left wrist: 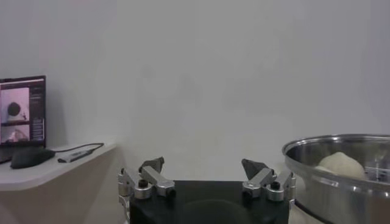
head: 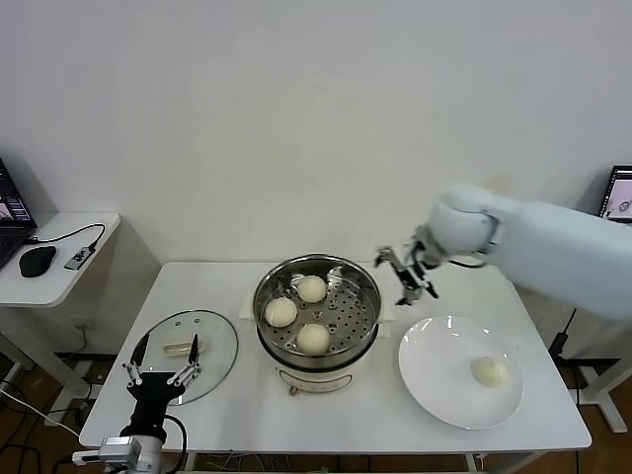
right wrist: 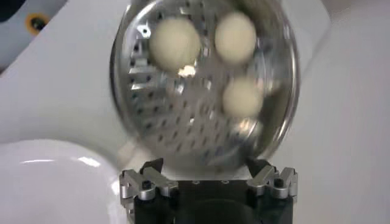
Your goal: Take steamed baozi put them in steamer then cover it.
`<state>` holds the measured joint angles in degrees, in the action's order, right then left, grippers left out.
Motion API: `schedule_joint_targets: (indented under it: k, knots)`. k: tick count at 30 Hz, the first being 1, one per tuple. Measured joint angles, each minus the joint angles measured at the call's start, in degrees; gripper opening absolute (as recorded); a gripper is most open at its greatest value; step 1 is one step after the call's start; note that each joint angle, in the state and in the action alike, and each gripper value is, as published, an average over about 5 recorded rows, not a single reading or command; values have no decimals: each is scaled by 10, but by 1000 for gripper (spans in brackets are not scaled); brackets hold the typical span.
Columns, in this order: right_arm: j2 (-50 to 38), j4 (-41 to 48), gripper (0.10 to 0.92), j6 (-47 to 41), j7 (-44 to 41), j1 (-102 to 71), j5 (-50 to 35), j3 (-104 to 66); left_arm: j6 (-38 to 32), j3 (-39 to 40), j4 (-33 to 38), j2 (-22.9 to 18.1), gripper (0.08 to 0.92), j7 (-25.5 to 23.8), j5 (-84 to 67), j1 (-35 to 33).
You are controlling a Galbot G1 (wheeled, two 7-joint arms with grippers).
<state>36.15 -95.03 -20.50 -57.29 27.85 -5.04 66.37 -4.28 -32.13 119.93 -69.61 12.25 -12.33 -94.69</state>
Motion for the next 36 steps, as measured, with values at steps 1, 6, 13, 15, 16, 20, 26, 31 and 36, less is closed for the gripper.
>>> schedule_joint_targets:
  k: [1, 6, 13, 15, 16, 20, 26, 31, 36]
  knots:
    - [-13, -1, 823, -4, -1, -10, 3, -7, 0, 1, -1, 0, 823, 0, 1, 0]
    - [-65, 2, 823, -12, -11, -82, 30, -59, 0, 3, -2, 0, 823, 0, 4, 0]
    - [-103, 29, 823, 4, -36, -214, 80, -163, 0, 1, -6, 1, 823, 0, 6, -5]
    - [-109, 37, 823, 10, -42, -250, 94, -194, 0, 0, -7, 1, 823, 0, 7, -6]
    - [-111, 41, 823, 13, -44, -267, 101, -208, 0, 0, -7, 1, 823, 0, 7, -6]
    - [-117, 57, 823, 21, -49, -326, 126, -258, 0, 0, -8, 0, 823, 0, 7, -7]
    - [-116, 82, 823, 29, -49, -396, 158, -314, 0, -1, -9, -1, 823, 0, 8, -9]
    - [-111, 100, 823, 35, -47, -437, 179, -344, 0, -3, -8, -1, 823, 0, 9, -11]
    - [-103, 116, 823, 37, -45, -464, 193, -361, 0, -4, -8, -1, 823, 0, 9, -11]
